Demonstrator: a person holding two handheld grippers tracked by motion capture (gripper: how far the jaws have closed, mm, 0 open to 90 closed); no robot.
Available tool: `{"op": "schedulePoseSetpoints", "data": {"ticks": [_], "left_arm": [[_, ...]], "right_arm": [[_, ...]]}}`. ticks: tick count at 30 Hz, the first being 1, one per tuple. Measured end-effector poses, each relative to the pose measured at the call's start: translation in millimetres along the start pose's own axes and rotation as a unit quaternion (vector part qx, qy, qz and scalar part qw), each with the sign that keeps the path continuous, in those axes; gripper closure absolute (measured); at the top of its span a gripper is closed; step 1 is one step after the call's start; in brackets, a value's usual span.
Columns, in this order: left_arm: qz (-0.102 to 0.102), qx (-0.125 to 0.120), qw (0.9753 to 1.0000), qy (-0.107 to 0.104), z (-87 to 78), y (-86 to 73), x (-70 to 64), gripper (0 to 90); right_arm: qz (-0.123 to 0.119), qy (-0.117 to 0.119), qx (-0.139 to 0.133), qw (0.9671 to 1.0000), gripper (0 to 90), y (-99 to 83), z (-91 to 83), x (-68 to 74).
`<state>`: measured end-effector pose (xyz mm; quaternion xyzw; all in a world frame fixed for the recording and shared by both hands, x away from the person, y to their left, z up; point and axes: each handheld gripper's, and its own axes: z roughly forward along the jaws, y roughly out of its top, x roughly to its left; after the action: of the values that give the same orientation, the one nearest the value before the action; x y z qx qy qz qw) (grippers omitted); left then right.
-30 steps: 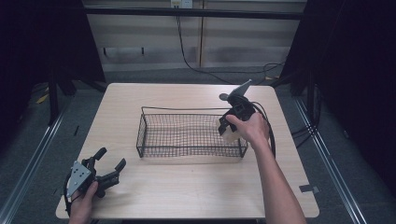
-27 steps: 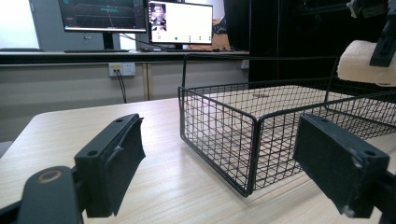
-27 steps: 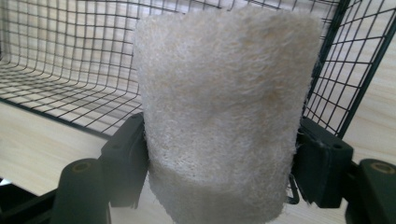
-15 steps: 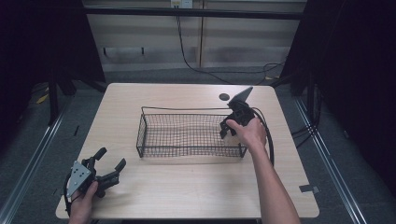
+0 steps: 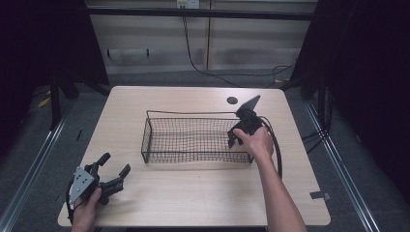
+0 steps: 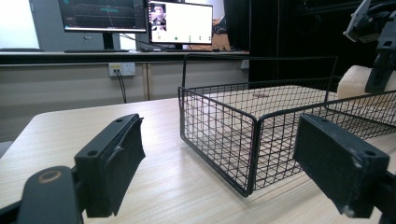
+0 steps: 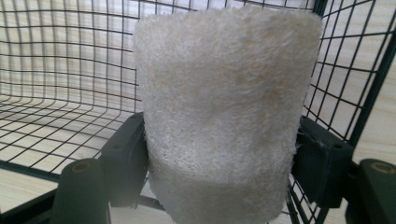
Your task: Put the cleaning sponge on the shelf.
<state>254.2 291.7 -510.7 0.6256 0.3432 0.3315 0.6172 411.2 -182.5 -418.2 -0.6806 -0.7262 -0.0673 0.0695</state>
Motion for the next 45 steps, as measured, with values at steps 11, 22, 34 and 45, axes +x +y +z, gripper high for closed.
{"op": "schedulePoseSetpoints", "data": {"ticks": [11,22,34,45], "left_arm": [[0.000,0.000,1.0000,0.000,0.0,0.0,0.0,15.7],[0.000,0.000,1.0000,0.000,0.0,0.0,0.0,15.7],[0.000,0.000,1.0000,0.000,0.0,0.0,0.0,15.7],[0.001,0.001,1.0000,0.000,-0.1,0.0,0.1,15.7]], "right_arm": [[-0.001,-0.012,0.003,0.9999,28.2,1.1,12.7,3.4],[0.006,-0.038,0.010,0.9992,28.1,3.5,22.3,8.0],[0.009,-0.038,0.012,0.9992,27.9,3.5,27.3,9.6],[0.007,-0.035,0.021,0.9992,27.4,4.1,25.2,8.2]]}}
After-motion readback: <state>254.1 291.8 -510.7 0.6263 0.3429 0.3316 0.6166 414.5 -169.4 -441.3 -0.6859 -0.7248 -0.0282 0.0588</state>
